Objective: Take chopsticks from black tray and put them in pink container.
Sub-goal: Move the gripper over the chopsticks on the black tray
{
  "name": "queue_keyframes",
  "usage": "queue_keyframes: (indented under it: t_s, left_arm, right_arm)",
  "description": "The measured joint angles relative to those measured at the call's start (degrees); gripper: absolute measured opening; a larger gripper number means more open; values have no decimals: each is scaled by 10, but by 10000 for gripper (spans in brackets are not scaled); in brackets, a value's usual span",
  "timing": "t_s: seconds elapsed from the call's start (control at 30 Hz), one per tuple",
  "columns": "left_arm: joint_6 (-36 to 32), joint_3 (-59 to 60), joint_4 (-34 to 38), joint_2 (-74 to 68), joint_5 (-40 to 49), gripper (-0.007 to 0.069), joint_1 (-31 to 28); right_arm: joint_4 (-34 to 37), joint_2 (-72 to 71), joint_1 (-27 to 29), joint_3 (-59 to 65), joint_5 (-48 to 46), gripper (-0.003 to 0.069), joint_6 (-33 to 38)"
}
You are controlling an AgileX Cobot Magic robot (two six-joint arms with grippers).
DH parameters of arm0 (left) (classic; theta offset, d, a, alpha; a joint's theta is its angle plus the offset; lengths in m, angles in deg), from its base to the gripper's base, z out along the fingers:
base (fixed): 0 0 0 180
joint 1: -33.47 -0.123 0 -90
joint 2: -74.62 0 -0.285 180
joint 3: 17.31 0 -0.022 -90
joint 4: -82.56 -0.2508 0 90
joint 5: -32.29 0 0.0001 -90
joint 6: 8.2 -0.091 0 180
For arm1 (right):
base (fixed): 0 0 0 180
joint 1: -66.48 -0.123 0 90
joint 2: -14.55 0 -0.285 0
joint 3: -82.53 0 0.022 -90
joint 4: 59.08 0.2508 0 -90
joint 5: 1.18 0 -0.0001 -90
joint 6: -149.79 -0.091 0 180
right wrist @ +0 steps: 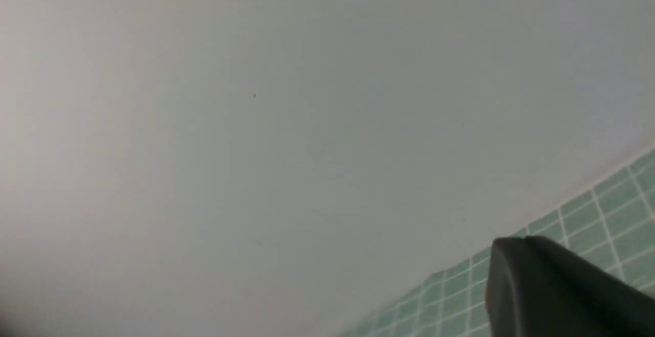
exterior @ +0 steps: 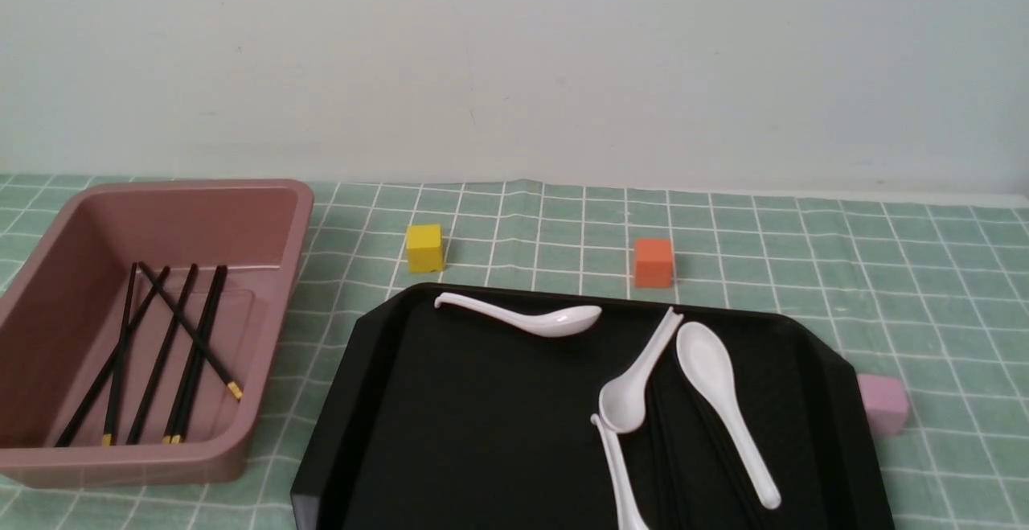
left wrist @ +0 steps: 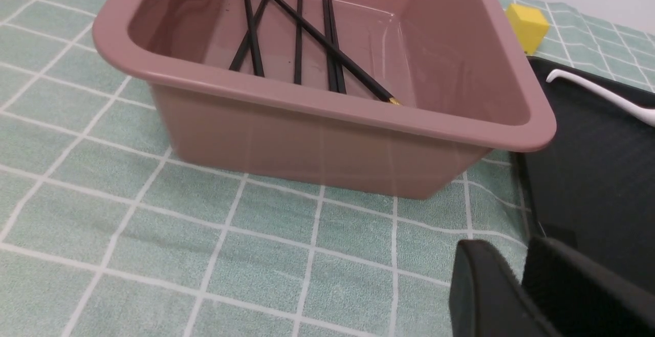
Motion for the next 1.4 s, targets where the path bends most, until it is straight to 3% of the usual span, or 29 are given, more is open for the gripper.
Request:
queue_keyframes:
  t_s: [0.03, 0.1, 0.2, 0.33, 0.53, 0.63, 0.77, 0.93, 1.03, 1.17, 1.4]
  left_arm:
    - [0, 0, 0, 0, 0, 143, 0]
    - [0, 0, 0, 0, 0, 145, 0]
    - [0, 0, 0, 0, 0, 146, -1]
    - [0, 0, 0, 0, 0, 148, -1]
    - [0, 0, 0, 0, 0, 150, -1]
    - [0, 0, 0, 0, 0, 152, -1]
    - [0, 0, 0, 0, 0, 153, -1]
    - [0, 0, 0, 0, 0, 156, -1]
    - [0, 0, 0, 0, 0, 159, -1]
    - [0, 0, 0, 0, 0, 162, -1]
    - [0, 0, 0, 0, 0, 165, -1]
  right_arm:
    - [-4, 0, 0, -8, 0, -1, 0]
    - [-65, 88, 0, -113, -132, -8, 51]
    - [-101, 185, 0, -190, -282, 0, 90]
    - [-86, 372, 0, -266, -483, 14, 185]
    - [70, 548, -9, -272, -505, 95, 318]
    - [90, 605, -36, -285, -470, 137, 329]
    - [43, 674, -122, -321, -416, 160, 249]
    - [-96, 765, -233, -372, -377, 240, 51]
    - [-197, 840, -286, -419, -370, 326, -75]
    - [-266, 918, -314, -470, -360, 391, -152]
    - [-283, 997, -317, -497, -342, 405, -170]
